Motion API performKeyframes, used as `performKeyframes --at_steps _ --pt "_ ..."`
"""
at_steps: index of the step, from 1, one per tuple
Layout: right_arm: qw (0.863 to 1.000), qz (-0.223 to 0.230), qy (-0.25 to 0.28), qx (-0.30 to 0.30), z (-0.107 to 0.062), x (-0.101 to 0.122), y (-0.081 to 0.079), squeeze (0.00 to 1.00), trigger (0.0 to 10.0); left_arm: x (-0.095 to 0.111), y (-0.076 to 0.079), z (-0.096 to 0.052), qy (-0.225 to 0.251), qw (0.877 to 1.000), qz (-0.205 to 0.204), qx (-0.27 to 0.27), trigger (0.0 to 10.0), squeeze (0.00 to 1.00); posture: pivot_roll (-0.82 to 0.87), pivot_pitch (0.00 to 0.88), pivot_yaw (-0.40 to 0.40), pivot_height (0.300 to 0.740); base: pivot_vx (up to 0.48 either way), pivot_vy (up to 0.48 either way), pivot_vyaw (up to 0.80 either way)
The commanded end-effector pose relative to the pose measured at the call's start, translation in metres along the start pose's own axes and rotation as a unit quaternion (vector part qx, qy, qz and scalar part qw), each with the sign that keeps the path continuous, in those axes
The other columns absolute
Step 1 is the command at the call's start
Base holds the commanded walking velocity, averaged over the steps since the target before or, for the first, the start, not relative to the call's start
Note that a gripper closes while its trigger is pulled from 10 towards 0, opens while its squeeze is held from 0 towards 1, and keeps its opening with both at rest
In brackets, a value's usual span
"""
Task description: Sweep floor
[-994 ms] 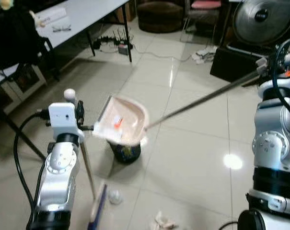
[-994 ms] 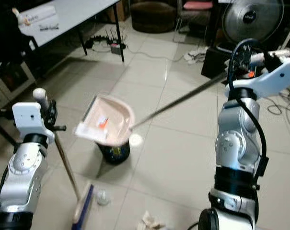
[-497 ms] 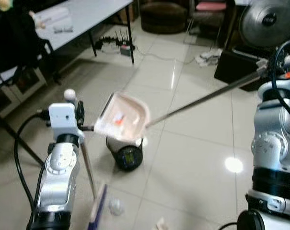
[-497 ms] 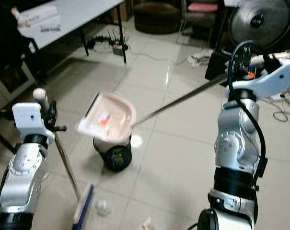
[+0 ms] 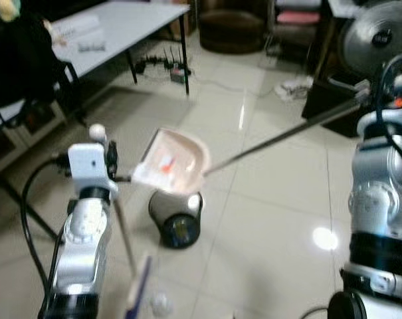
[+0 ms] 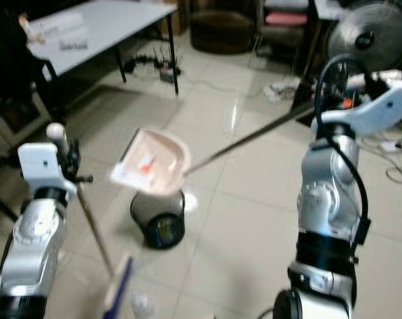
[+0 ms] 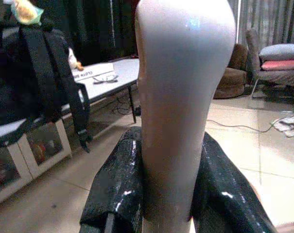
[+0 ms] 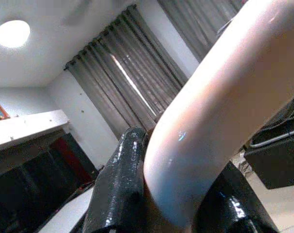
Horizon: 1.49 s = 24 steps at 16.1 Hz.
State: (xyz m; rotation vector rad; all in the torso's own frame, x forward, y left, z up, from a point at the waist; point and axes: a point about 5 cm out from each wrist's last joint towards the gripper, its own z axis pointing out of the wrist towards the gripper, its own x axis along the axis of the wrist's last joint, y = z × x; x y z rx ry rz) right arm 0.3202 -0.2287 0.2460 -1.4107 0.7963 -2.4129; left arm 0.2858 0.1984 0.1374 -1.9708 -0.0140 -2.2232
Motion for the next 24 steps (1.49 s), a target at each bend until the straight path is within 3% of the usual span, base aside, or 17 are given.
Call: performKeyframes --at_steps 1,7,13,19,24 --pt "0.999 0.009 0.034 0.005 0.005 0.016 -0.003 0.00 10.0 0.008 0.005 0.002 0.019 1.000 -0.004 -0.004 10.0 0.00 -0.03 0.000 0.057 0.740 0.409 0.000 0.00" --pt "0.999 -0.003 0.034 0.001 0.004 0.014 -0.001 0.00 10.0 0.004 0.004 -0.002 0.010 1.000 -0.009 -0.006 10.0 0.00 -0.03 0.000 0.055 0.740 0.133 0.000 0.00" --pt "0.998 -0.053 0.042 0.017 0.002 0.004 -0.003 0.00 10.0 0.003 0.002 -0.003 0.007 1.000 -0.007 -0.003 10.0 0.00 -0.03 0.000 0.054 0.740 0.000 0.000 0.00" --pt "0.984 -0.137 0.047 0.102 0.001 -0.019 -0.028 0.00 10.0 0.002 0.003 -0.005 0.002 1.000 -0.005 -0.004 10.0 0.00 -0.03 0.000 0.053 0.740 0.000 0.000 0.00" --pt "0.951 -0.206 0.043 0.224 -0.007 -0.062 -0.067 0.00 10.0 0.001 0.003 -0.006 0.000 1.000 -0.005 -0.003 10.0 0.00 -0.02 0.000 0.047 0.740 0.000 0.000 0.00"
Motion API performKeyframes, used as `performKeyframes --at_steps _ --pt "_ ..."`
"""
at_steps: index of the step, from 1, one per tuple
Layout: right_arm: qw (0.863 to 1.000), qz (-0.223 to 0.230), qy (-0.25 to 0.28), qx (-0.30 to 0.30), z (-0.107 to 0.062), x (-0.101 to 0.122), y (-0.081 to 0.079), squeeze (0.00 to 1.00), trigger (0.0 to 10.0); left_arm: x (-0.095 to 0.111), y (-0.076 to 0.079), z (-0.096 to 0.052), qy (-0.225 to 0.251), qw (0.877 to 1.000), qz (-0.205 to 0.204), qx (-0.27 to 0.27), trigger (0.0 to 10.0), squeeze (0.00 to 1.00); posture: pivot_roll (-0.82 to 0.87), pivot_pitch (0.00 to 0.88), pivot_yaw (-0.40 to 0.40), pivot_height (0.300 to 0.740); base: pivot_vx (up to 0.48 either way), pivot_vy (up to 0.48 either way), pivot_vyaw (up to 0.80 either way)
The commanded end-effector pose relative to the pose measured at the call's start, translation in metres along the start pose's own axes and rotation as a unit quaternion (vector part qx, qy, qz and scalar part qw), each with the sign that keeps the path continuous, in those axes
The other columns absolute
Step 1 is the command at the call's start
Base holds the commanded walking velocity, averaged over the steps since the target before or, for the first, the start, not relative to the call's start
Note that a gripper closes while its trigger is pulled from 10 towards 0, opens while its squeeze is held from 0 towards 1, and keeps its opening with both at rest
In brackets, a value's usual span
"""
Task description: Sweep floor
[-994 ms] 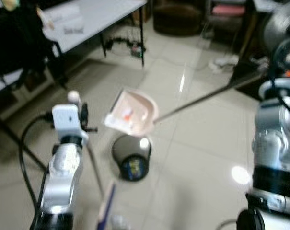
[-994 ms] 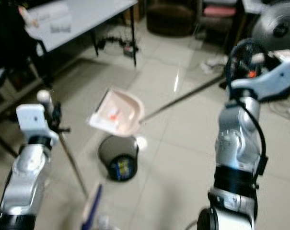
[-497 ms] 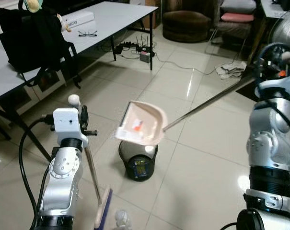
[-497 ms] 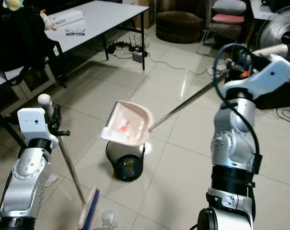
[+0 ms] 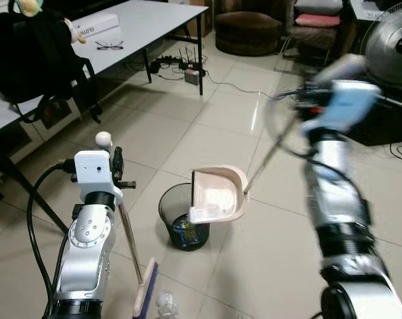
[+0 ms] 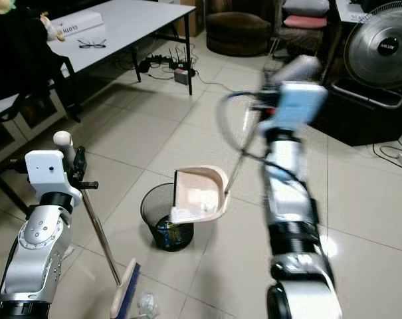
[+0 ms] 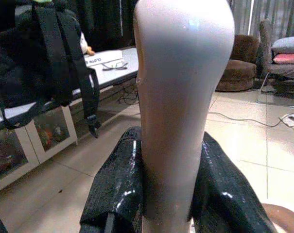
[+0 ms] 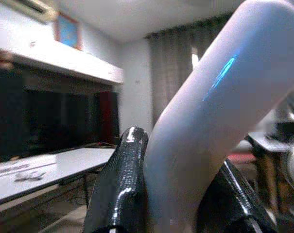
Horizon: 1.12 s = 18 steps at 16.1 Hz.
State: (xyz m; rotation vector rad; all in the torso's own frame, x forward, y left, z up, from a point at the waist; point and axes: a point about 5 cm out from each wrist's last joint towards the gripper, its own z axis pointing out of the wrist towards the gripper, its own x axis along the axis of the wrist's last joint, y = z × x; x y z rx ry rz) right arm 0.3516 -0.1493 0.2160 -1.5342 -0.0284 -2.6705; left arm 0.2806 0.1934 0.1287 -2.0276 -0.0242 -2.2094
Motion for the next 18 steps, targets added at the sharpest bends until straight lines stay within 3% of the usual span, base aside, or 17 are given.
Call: performKeyframes --at_steps 1,8,11,14,18 --pt "0.998 -0.012 0.058 0.037 0.010 0.015 -0.017 0.00 10.0 0.009 -0.002 0.000 0.017 1.000 0.008 0.005 10.0 0.00 -0.01 0.000 0.046 0.740 0.000 0.000 0.00" --pt "0.981 -0.048 0.111 0.151 0.010 0.014 -0.068 0.00 10.0 0.008 -0.003 -0.001 0.016 1.000 0.011 0.008 10.0 0.00 -0.01 0.000 0.042 0.740 0.000 0.000 0.00" --pt "0.956 -0.080 0.144 0.241 -0.003 0.012 -0.097 0.00 10.0 0.007 -0.002 -0.001 0.016 1.000 0.010 0.008 10.0 0.00 -0.01 0.000 0.041 0.740 0.000 0.000 0.00" --pt "0.935 -0.083 0.163 0.304 -0.019 0.007 -0.119 0.00 10.0 0.007 -0.003 -0.001 0.016 1.000 0.011 0.009 10.0 0.00 -0.01 0.000 0.040 0.740 0.000 0.000 0.00" --pt "0.914 -0.090 0.166 0.359 -0.040 -0.004 -0.133 0.00 10.0 0.006 -0.002 -0.001 0.015 1.000 0.011 0.009 10.0 0.00 -0.01 0.000 0.039 0.740 0.000 0.000 0.00"
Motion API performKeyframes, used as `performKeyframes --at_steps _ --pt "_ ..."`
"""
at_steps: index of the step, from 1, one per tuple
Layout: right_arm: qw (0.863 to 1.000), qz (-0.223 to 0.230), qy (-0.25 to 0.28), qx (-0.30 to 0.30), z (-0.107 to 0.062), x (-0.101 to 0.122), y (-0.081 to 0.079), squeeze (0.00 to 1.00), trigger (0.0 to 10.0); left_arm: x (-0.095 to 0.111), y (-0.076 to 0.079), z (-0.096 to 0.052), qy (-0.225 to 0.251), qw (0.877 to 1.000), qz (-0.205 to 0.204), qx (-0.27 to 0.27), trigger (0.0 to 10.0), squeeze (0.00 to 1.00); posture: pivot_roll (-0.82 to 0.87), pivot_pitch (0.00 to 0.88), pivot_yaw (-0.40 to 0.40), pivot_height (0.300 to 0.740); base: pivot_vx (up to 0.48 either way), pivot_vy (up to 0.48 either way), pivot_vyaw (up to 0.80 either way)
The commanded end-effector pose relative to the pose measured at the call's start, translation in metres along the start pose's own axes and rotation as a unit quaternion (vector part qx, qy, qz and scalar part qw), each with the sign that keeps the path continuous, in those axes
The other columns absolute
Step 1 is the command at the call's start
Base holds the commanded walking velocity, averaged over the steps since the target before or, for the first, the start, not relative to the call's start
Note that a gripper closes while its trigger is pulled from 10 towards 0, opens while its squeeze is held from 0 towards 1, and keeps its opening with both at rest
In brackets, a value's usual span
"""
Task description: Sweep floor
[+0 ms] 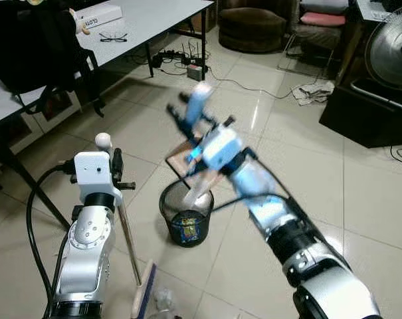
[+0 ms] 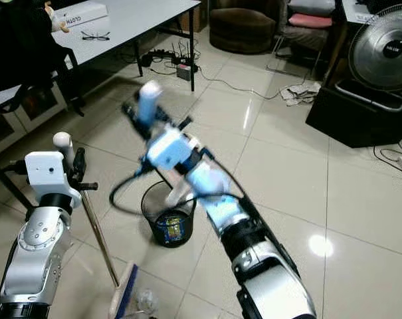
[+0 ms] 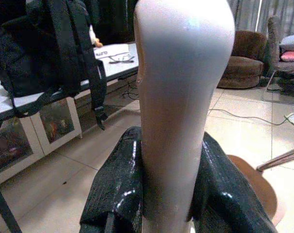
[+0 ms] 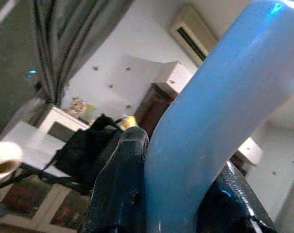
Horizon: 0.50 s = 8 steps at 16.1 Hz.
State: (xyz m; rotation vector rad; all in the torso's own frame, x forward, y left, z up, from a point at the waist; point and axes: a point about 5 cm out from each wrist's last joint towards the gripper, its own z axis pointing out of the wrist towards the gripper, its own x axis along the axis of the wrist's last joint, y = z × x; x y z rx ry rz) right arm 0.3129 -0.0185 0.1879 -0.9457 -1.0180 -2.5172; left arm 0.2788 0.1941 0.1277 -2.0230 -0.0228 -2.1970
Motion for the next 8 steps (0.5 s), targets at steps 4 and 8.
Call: performKeyframes --at_steps 4,8 --pt "0.997 -0.061 0.022 0.046 -0.002 0.003 0.001 0.00 10.0 0.007 0.001 0.001 0.017 1.000 0.004 0.001 10.0 0.00 -0.01 0.000 0.041 0.740 0.000 0.000 0.00" --pt "0.975 -0.089 0.033 -0.199 0.008 0.027 0.102 0.00 10.0 0.010 0.013 -0.001 0.017 0.999 0.000 -0.051 10.0 0.00 -0.02 0.000 0.039 0.740 0.000 0.000 0.00"
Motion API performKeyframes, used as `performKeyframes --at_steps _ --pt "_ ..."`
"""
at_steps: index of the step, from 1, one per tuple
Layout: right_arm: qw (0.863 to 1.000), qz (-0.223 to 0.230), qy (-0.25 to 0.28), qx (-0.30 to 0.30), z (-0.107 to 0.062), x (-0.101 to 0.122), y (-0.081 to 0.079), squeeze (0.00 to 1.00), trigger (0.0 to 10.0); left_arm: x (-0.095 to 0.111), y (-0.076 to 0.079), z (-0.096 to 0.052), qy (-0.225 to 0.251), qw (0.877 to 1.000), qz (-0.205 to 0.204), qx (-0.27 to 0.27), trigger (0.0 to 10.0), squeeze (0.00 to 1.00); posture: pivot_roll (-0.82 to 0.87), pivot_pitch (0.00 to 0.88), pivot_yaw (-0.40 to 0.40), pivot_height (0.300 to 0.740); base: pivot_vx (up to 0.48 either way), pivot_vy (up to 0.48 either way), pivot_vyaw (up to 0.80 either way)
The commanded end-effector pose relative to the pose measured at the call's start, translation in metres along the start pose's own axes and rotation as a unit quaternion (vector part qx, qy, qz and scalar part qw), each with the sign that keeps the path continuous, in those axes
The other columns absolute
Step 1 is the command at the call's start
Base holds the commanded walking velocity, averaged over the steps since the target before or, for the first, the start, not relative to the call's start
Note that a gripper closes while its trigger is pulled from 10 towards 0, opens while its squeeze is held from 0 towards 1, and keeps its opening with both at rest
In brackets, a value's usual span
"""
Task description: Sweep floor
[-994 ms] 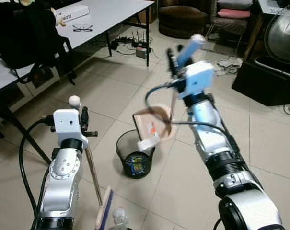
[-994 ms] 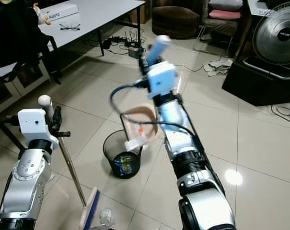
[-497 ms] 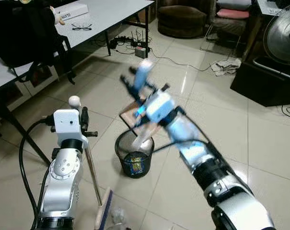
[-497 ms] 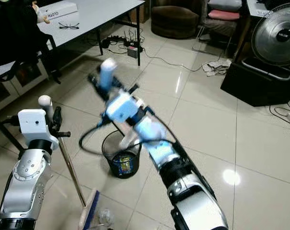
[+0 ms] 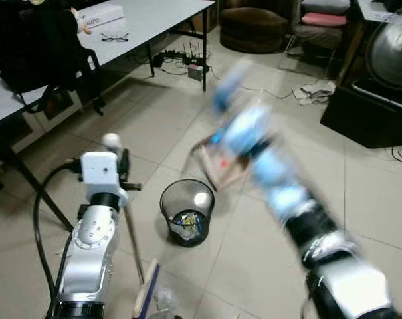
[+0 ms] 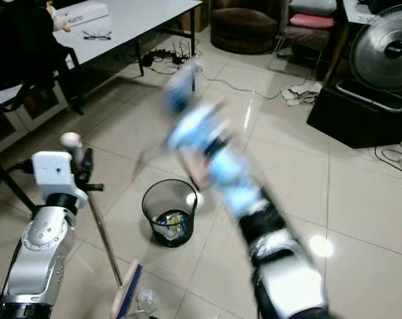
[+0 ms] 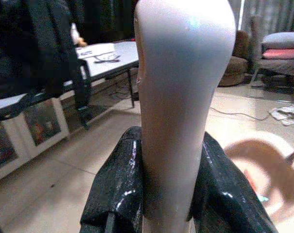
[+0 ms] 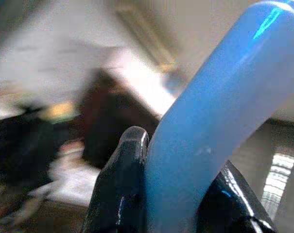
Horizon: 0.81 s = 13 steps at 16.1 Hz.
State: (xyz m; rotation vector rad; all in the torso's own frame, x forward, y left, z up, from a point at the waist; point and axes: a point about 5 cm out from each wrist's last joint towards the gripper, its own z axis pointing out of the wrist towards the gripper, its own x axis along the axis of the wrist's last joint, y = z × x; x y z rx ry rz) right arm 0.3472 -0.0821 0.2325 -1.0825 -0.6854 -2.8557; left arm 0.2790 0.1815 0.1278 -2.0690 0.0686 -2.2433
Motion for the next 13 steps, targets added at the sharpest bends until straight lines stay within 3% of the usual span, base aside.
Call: performKeyframes --at_steps 1,3,4,6,8,11,13 --pt "0.995 -0.027 0.061 -0.077 0.019 0.026 0.039 0.00 10.0 0.008 0.004 -0.001 0.016 1.000 0.004 -0.016 10.0 0.00 -0.02 0.000 0.038 0.740 0.000 0.000 0.00" --pt "0.989 -0.052 0.035 -0.130 0.012 0.025 0.070 0.00 10.0 0.006 0.007 -0.001 0.013 1.000 0.003 -0.025 10.0 0.00 -0.03 0.000 0.038 0.740 0.000 0.000 0.00" --pt "0.982 -0.065 -0.019 -0.178 -0.005 0.016 0.096 0.00 10.0 0.005 0.011 -0.002 0.010 0.999 0.001 -0.036 10.0 0.00 -0.03 0.000 0.039 0.740 0.000 0.000 0.00" --pt "0.973 -0.072 -0.095 -0.198 -0.035 0.001 0.110 0.00 10.0 0.004 0.015 -0.004 0.008 0.999 0.002 -0.049 10.0 0.00 -0.04 0.000 0.041 0.740 0.000 0.000 0.00" --pt "0.961 -0.052 -0.175 -0.207 -0.065 -0.014 0.107 0.00 10.0 0.004 0.018 -0.004 0.006 0.998 0.002 -0.062 10.0 0.00 -0.04 0.000 0.041 0.740 0.000 0.000 0.00" --pt "0.945 -0.075 -0.242 -0.207 -0.087 -0.023 0.100 0.00 10.0 0.004 0.022 -0.005 0.004 0.997 0.003 -0.074 10.0 0.00 -0.04 0.000 0.043 0.740 0.000 0.000 0.00" --pt "0.942 -0.087 -0.258 -0.195 -0.094 -0.024 0.094 0.00 10.0 0.003 0.023 -0.007 0.002 0.997 0.004 -0.080 10.0 0.00 -0.04 0.000 0.042 0.740 0.000 0.000 0.00"
